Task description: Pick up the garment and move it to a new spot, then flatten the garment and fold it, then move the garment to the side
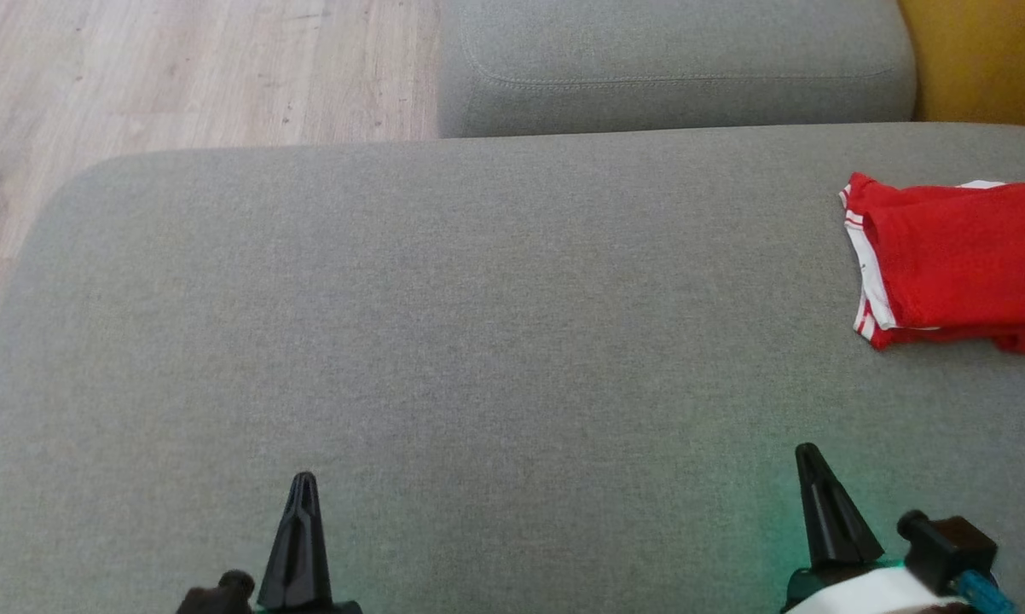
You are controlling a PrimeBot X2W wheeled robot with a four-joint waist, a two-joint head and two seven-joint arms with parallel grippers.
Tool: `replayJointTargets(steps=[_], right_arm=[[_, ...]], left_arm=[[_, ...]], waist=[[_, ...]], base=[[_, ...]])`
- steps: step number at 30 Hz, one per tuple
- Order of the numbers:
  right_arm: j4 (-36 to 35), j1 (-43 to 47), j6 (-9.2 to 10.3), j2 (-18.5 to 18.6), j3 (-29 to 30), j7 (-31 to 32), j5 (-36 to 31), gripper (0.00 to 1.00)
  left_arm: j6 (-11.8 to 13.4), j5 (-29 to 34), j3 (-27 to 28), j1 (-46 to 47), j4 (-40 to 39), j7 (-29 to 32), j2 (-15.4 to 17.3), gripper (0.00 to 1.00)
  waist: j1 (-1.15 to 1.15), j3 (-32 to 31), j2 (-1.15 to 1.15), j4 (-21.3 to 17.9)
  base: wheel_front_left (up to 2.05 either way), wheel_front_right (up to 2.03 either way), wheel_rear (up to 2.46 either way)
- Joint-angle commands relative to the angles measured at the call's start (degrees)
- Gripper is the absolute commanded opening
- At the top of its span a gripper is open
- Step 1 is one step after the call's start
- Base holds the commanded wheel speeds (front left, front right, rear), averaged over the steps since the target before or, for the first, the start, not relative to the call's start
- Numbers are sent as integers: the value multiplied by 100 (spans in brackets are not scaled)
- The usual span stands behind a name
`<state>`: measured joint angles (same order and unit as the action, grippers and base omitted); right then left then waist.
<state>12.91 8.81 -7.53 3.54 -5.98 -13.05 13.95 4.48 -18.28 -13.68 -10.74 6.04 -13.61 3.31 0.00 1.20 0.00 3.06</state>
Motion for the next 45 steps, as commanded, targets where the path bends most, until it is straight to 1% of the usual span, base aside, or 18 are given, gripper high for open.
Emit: replayJointTargets(steps=[1, 39, 45], right_arm=[[-153, -196, 0, 40, 37, 20, 163, 0], [-68, -625, 2, 115, 288, 541, 2841, 0], [-58, -680, 2, 119, 329, 616, 3187, 0]], left_arm=[[-36, -142, 80, 195, -149, 18, 24, 0], [-433, -2703, 549, 698, 187, 542, 129, 0], [-483, -3032, 621, 761, 224, 618, 136, 0]], waist=[[0, -1, 0, -3], [0, -35, 0, -103], [0, -39, 0, -117]], base=[[0, 0, 0], [0, 0, 0], [0, 0, 0]])
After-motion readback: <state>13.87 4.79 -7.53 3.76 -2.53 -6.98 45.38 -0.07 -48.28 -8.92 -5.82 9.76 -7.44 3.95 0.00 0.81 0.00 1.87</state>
